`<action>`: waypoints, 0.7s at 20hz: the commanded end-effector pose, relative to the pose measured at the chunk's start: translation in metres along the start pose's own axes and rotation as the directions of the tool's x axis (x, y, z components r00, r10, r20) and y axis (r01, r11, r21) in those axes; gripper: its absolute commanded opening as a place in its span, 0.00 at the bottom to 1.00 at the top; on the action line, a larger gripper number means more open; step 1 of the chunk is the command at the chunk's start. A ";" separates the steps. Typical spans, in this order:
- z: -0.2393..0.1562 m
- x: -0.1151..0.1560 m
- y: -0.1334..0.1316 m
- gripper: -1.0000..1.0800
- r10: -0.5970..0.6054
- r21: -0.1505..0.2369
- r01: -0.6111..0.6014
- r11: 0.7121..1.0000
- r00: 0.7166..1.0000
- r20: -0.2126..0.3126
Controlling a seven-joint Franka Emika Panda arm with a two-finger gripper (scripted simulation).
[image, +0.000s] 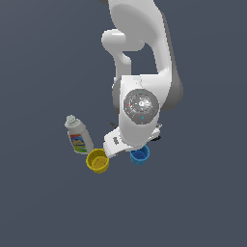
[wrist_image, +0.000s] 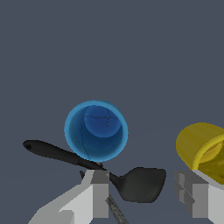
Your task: Pick up a designated object from a clutter of objects.
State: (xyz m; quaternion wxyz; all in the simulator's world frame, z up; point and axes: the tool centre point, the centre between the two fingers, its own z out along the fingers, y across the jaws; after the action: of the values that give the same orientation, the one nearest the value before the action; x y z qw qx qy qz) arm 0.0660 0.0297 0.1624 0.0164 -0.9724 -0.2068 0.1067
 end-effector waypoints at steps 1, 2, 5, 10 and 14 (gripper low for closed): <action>0.017 0.009 0.000 0.62 -0.045 0.011 0.045 0.999 0.999 0.015; 0.022 0.011 0.000 0.62 -0.059 0.015 0.059 0.998 0.998 0.020; 0.037 0.018 -0.001 0.62 -0.096 0.026 0.095 0.995 0.995 0.033; 0.053 0.024 -0.002 0.62 -0.134 0.039 0.132 0.990 0.990 0.044; 0.057 0.026 -0.002 0.62 -0.143 0.042 0.141 0.989 0.989 0.047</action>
State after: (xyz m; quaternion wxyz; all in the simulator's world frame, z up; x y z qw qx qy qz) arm 0.0754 0.0408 0.1030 0.0372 -0.9523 -0.2721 0.1333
